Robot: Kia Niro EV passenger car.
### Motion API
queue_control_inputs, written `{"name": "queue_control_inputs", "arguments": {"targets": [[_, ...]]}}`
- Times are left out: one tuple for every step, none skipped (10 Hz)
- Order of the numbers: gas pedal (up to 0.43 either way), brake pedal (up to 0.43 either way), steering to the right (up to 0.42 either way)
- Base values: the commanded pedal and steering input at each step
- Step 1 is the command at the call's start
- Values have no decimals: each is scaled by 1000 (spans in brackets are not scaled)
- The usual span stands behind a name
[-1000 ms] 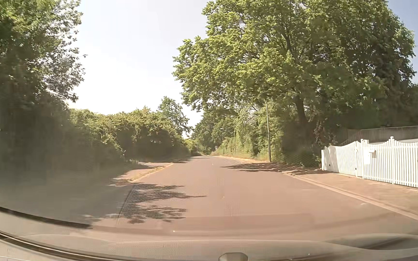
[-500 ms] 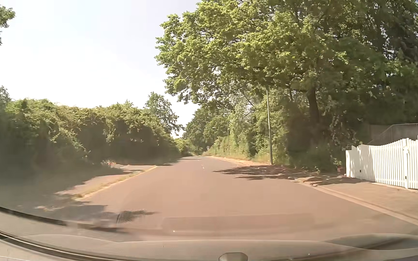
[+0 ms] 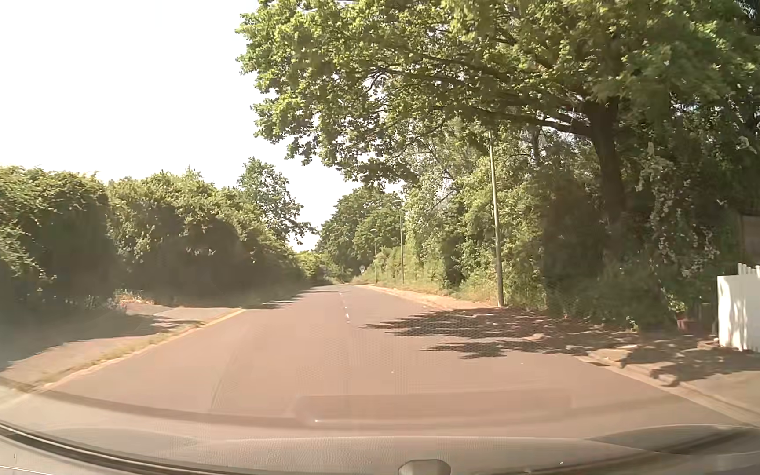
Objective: Follow the waypoints while adhering to traffic rules and regulations
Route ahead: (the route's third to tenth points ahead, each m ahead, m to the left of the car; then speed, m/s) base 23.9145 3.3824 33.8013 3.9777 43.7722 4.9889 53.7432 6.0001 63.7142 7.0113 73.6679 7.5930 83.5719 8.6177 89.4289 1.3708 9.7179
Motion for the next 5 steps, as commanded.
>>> {"name": "queue_control_inputs", "arguments": {"targets": [[311, 0, 16], [311, 0, 10], [311, 0, 3], [311, 0, -4], [311, 0, -9]]}}
